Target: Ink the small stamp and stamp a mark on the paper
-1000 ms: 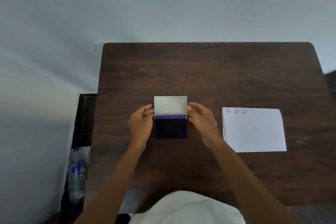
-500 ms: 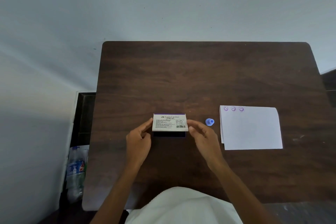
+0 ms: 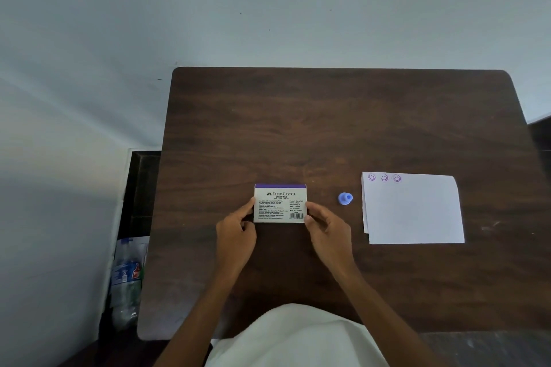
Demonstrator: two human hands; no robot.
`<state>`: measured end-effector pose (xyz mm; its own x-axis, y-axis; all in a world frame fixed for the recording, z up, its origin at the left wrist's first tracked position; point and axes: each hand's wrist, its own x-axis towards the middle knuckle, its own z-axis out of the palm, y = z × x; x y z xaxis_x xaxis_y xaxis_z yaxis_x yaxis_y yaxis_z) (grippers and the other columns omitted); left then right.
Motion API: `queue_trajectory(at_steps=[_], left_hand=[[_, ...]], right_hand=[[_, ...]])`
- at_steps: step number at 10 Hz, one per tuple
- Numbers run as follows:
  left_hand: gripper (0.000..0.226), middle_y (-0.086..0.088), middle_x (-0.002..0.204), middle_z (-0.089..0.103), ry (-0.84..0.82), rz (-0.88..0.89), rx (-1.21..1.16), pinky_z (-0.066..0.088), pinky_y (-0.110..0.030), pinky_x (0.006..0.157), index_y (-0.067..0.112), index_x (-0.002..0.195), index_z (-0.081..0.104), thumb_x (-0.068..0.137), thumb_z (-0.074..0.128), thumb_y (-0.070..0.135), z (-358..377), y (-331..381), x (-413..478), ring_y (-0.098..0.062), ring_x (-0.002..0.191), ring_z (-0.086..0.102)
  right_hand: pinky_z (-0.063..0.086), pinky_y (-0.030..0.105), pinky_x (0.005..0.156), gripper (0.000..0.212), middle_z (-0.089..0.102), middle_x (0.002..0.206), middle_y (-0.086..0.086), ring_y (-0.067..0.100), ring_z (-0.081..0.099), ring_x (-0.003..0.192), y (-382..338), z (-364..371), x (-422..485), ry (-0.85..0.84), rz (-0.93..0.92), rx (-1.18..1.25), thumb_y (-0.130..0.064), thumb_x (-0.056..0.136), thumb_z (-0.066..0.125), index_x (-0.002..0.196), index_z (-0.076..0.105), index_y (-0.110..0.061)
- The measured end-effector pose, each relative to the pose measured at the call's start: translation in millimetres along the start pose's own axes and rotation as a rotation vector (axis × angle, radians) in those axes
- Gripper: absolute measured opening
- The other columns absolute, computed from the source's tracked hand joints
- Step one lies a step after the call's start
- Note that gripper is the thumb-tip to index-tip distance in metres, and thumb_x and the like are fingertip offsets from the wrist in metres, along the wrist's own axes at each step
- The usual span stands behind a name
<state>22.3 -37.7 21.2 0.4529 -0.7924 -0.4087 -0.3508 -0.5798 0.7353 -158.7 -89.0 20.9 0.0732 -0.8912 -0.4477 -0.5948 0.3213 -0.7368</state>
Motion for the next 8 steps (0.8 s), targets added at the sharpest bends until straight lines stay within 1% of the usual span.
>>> queue_trajectory(at_steps=[1,2,3,4,5,6,7,8], left_hand=[[0.044,-0.004,0.133,0.064,0.05,-0.003,0.007,0.05,-0.029,0.101,0.012,0.135,0.057,0.094,0.053,-0.002,2,-1,-1,-0.018,0.116,0.064],[0.037,-0.008,0.13,0.066,0.093,0.019,-0.013,0.048,-0.027,0.101,0.008,0.131,0.06,0.094,0.06,0.004,7,-1,-5,-0.017,0.118,0.063],[0.036,-0.009,0.128,0.067,0.117,0.034,0.01,0.048,-0.024,0.099,0.008,0.129,0.062,0.093,0.063,0.005,12,-2,-7,-0.017,0.116,0.065],[0.036,-0.009,0.126,0.068,0.135,0.058,0.033,0.045,-0.021,0.098,0.007,0.127,0.064,0.092,0.064,0.004,16,-4,-8,-0.018,0.115,0.065],[0.036,-0.009,0.128,0.067,0.134,0.101,0.068,0.042,-0.019,0.1,0.007,0.128,0.062,0.093,0.064,0.006,18,-7,-8,-0.018,0.117,0.064],[0.041,-0.008,0.136,0.062,0.132,0.123,0.118,0.038,-0.022,0.104,0.009,0.135,0.056,0.094,0.062,0.011,19,-9,-7,-0.018,0.125,0.059],[0.053,-0.008,0.152,0.044,0.174,0.339,0.318,0.033,-0.037,0.115,0.011,0.146,0.042,0.097,0.058,0.024,18,-10,-7,-0.022,0.143,0.037],[0.067,-0.01,0.163,0.022,0.194,0.596,0.597,0.019,-0.045,0.122,0.014,0.154,0.026,0.098,0.049,0.042,18,-3,0,-0.028,0.152,0.015]], right_hand=[[0.045,0.008,0.088,0.036,0.065,0.129,0.002,0.008,0.06,0.114,1,2,2,0.028,-0.06,-0.061,-0.018,0.093,0.061,0.128,0.058,-0.017],[0.05,0.029,0.098,0.04,0.061,0.132,0.005,0.014,0.058,0.119,-2,5,2,0.035,-0.12,-0.123,-0.018,0.091,0.063,0.13,0.056,-0.014],[0.048,0.035,0.104,0.04,0.057,0.138,0.005,0.015,0.053,0.125,-2,9,3,0.029,-0.169,-0.199,-0.016,0.091,0.063,0.131,0.056,-0.014],[0.043,0.028,0.105,0.04,0.055,0.139,0.005,0.015,0.051,0.128,2,7,4,0.032,-0.198,-0.25,-0.014,0.093,0.06,0.132,0.055,-0.015],[0.042,0.027,0.105,0.04,0.055,0.14,0.006,0.015,0.05,0.128,5,4,8,0.014,-0.233,-0.276,-0.015,0.093,0.06,0.133,0.054,-0.014],[0.042,0.029,0.106,0.04,0.05,0.143,0.005,0.015,0.045,0.132,6,-1,8,0.014,-0.276,-0.345,-0.021,0.095,0.057,0.135,0.051,-0.016],[0.05,0.038,0.102,0.043,0.048,0.145,0.007,0.021,0.04,0.136,5,-6,8,0.151,-0.521,-0.563,-0.027,0.095,0.055,0.136,0.047,-0.016],[0.025,0.044,0.117,0.066,0.022,0.16,0.008,0.026,0.011,0.149,1,-10,13,0.193,-0.604,-0.775,-0.047,0.094,0.046,0.149,0.022,-0.019]])
